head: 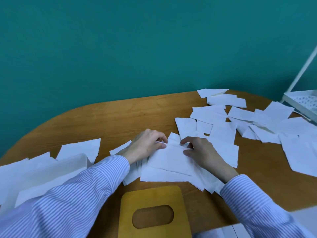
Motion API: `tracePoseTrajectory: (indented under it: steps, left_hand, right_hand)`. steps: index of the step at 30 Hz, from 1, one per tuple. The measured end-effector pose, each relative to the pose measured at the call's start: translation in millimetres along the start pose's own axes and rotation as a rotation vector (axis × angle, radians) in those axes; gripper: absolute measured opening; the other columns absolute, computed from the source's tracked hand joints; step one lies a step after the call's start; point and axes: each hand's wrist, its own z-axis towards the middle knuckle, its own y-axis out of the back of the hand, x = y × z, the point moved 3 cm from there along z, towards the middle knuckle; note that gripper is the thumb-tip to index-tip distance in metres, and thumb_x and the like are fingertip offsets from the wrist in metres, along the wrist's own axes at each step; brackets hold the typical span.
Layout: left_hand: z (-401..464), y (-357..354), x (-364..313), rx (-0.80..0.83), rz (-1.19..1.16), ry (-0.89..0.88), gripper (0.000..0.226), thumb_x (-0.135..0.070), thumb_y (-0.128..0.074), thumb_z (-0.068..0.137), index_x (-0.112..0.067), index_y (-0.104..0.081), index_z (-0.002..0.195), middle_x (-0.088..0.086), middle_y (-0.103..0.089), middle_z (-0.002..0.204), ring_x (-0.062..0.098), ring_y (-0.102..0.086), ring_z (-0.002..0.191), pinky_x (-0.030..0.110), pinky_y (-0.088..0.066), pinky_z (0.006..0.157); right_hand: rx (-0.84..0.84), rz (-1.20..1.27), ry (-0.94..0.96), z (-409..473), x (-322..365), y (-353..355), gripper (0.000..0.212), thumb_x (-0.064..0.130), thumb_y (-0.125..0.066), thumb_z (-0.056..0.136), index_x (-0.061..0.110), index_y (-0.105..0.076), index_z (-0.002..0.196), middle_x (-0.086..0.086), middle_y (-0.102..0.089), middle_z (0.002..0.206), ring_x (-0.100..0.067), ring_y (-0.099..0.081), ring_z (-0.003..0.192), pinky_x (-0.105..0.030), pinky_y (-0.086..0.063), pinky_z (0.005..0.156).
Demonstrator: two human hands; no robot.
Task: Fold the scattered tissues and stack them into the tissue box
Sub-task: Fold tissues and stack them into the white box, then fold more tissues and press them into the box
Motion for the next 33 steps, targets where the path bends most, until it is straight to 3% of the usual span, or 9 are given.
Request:
tracePoseTrajectory:
  steps: [5,13,20,23,27,33]
  left_hand:
    - [1.6,-8.5,7.1,0.006,-0.001,-0.007,0.019,-0.038,-0.067,0.094,-0.030,-0.071,0.111,-0.008,-0.071,0.110,0.011,-0.062,0.104,0.035,-0.052,0.086]
    - [5.7,-16.0,9.9,0.013,0.016,-0.004,0.020,-0.037,-0.063,0.097,-0.030,-0.068,0.115,-0.006,-0.066,0.111,0.015,-0.056,0.109,0.041,-0.050,0.090]
    - [2.6,-10.3,7.1,-0.036,0.016,-0.026,0.011,-0.039,-0.065,0.095,-0.032,-0.066,0.103,-0.011,-0.051,0.104,0.009,-0.042,0.101,0.031,-0.040,0.081]
    - [0.9,-1.4,5.3,-0.045,0.011,-0.058,0.007,-0.038,-0.064,0.095,-0.031,-0.063,0.098,-0.014,-0.056,0.108,0.008,-0.043,0.102,0.034,-0.040,0.089]
    - [-3.8,19.2,-3.9,-0.040,-0.115,-0.103,0.018,-0.036,-0.062,0.097,-0.031,-0.064,0.114,-0.018,-0.064,0.113,0.007,-0.052,0.110,0.036,-0.040,0.098]
    - [-17.0,59.4,-14.8,-0.148,-0.180,-0.164,0.014,-0.032,-0.065,0.096,-0.028,-0.076,0.103,-0.021,-0.069,0.093,-0.008,-0.059,0.088,0.020,-0.045,0.074]
  right_hand:
    - [0.014,-0.090,0.035,3.6,-2.8,-9.3,0.031,0.017,-0.059,0.093,0.024,-0.064,0.123,0.000,-0.064,0.118,-0.017,-0.057,0.110,-0.022,-0.035,0.079]
    - [-0.044,-0.130,0.080,6.7,-1.2,-8.5,0.012,0.022,-0.062,0.091,0.027,-0.064,0.103,0.007,-0.053,0.093,-0.016,-0.056,0.090,-0.027,-0.043,0.073]
    - [-0.069,-0.153,0.097,11.3,4.3,-5.5,0.004,0.022,-0.063,0.090,0.025,-0.065,0.088,0.005,-0.048,0.088,-0.018,-0.056,0.083,-0.033,-0.046,0.075]
    - [-0.164,-0.205,0.156,12.2,9.4,0.6,0.007,0.020,-0.060,0.090,0.023,-0.065,0.086,0.002,-0.052,0.089,-0.022,-0.054,0.085,-0.041,-0.046,0.075]
    - [-0.150,-0.039,0.153,12.5,17.4,16.3,0.012,0.018,-0.060,0.090,0.027,-0.059,0.082,0.008,-0.064,0.082,-0.017,-0.058,0.082,-0.040,-0.044,0.077]
    - [-0.172,0.235,0.142,3.7,36.6,53.4,0.013,0.013,-0.067,0.087,0.023,-0.066,0.079,0.004,-0.067,0.078,-0.007,-0.057,0.072,-0.017,-0.041,0.062]
